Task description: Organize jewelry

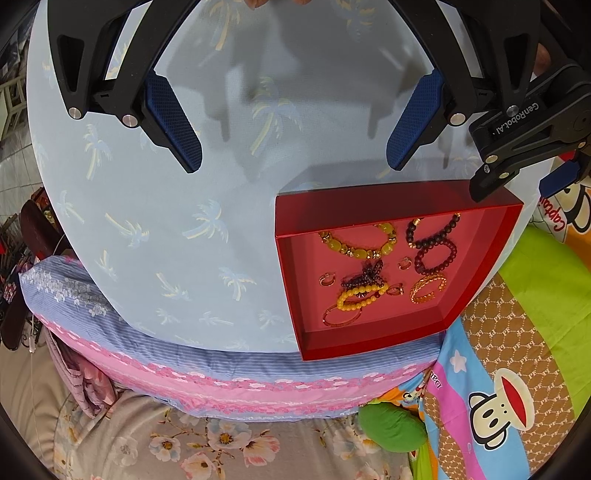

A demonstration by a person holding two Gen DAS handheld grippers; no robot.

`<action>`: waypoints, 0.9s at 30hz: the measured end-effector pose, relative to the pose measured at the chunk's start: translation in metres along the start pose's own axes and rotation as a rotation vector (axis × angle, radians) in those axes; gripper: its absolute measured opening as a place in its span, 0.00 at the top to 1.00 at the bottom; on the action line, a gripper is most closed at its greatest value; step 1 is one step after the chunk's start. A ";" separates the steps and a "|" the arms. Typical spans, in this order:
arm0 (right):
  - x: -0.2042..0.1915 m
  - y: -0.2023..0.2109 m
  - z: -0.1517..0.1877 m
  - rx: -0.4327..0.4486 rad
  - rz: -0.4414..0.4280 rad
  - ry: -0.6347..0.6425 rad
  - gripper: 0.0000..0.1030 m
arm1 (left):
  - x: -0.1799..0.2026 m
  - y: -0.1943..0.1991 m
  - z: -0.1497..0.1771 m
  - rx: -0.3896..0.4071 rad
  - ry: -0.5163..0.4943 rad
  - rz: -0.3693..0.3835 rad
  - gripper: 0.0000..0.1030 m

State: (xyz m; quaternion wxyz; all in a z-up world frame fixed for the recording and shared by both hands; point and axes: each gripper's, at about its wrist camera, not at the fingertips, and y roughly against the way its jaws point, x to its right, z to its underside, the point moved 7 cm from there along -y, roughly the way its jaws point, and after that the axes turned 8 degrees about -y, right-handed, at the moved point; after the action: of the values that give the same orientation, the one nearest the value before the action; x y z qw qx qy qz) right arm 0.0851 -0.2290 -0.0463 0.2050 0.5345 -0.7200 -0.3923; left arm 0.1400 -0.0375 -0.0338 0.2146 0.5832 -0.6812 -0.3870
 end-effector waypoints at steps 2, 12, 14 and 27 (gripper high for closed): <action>0.000 0.000 -0.001 0.001 0.002 0.001 0.06 | 0.000 0.000 0.000 0.003 -0.001 -0.002 0.07; 0.001 0.000 0.000 0.002 0.002 0.001 0.06 | 0.001 0.002 -0.001 0.005 -0.003 -0.006 0.07; 0.001 0.000 0.001 0.001 0.001 -0.001 0.06 | 0.001 0.001 -0.001 0.004 -0.002 -0.005 0.07; 0.002 0.000 0.001 -0.001 0.002 -0.003 0.06 | 0.002 0.000 0.000 -0.006 0.008 0.001 0.07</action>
State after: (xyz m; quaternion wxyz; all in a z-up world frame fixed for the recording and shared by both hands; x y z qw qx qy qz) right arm 0.0838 -0.2302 -0.0469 0.2047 0.5334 -0.7204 -0.3933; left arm 0.1393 -0.0391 -0.0344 0.2192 0.5835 -0.6797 -0.3867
